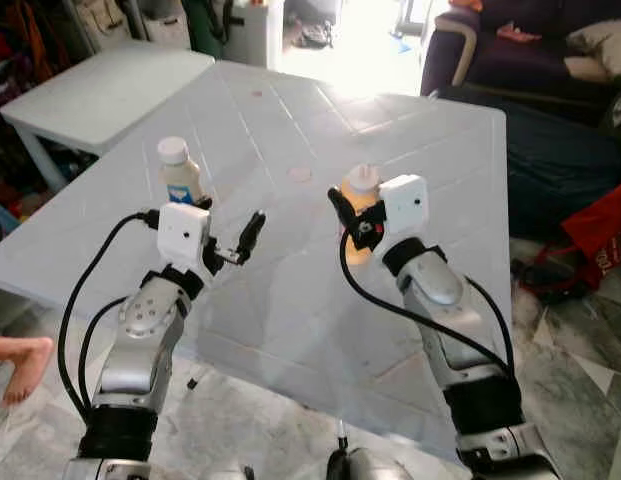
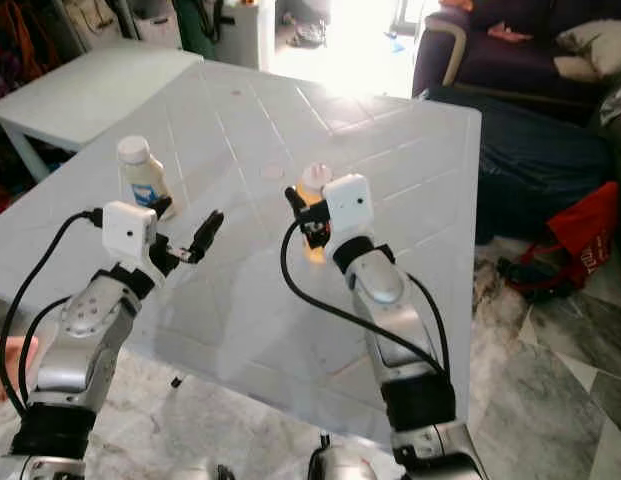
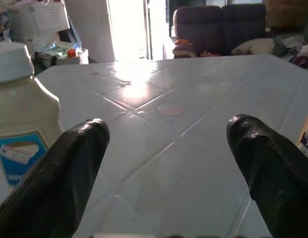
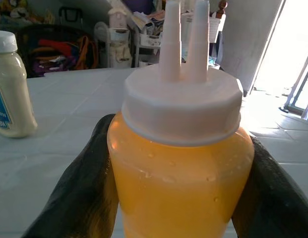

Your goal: Restocking fridge

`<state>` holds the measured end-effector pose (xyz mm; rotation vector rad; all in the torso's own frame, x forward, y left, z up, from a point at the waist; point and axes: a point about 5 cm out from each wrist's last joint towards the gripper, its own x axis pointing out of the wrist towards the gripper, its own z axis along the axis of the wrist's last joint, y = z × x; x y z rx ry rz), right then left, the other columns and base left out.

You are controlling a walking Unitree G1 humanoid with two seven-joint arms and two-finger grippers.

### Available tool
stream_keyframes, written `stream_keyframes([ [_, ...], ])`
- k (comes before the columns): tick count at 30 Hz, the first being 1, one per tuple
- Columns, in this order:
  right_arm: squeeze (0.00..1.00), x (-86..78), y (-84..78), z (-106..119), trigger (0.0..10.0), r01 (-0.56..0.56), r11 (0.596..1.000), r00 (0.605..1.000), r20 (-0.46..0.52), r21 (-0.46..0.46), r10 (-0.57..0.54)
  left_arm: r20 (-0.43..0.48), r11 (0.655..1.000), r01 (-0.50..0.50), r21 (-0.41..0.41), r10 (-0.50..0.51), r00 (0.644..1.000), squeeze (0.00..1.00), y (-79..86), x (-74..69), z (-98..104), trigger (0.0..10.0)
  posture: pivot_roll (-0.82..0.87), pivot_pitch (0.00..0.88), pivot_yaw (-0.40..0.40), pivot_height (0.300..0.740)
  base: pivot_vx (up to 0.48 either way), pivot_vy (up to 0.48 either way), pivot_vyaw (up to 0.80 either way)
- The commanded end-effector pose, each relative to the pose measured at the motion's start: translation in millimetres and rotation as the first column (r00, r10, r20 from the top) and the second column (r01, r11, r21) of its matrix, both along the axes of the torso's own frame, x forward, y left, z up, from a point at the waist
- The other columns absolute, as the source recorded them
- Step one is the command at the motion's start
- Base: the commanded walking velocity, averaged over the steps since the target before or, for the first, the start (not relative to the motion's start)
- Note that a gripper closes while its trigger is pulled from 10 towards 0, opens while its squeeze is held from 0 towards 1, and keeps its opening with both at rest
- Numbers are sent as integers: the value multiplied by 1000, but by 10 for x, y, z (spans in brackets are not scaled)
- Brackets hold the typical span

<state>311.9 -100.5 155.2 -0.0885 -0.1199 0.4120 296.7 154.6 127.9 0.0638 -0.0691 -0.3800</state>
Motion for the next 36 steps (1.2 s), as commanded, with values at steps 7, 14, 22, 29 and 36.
stream_keyframes([
  [7,0,-132,-36,145,10000,40,987,997,53,154,-49,-24,993,-113,33,114,993,0,120,70,-27,10000,-16,0,-20,740,0,0,0],
  [14,0,-178,-35,166,10000,63,974,997,39,218,-73,-28,979,-200,32,201,979,0,190,79,-62,10000,-15,0,-24,740,0,0,0],
  [22,0,-152,-56,252,10000,51,975,995,73,217,-68,-2,977,-214,2,214,977,0,101,152,-11,10000,-35,0,-25,740,0,0,652],
  [29,0,-302,-23,181,10000,71,975,995,56,213,-85,-49,973,-229,-7,228,972,0,115,94,-135,10000,-74,0,-23,740,0,0,800],
  [36,0,-298,-155,114,10000,147,971,987,34,186,-156,-61,982,-190,11,190,980,0,76,115,-160,10000,-94,0,-7,740,-273,0,320],
])
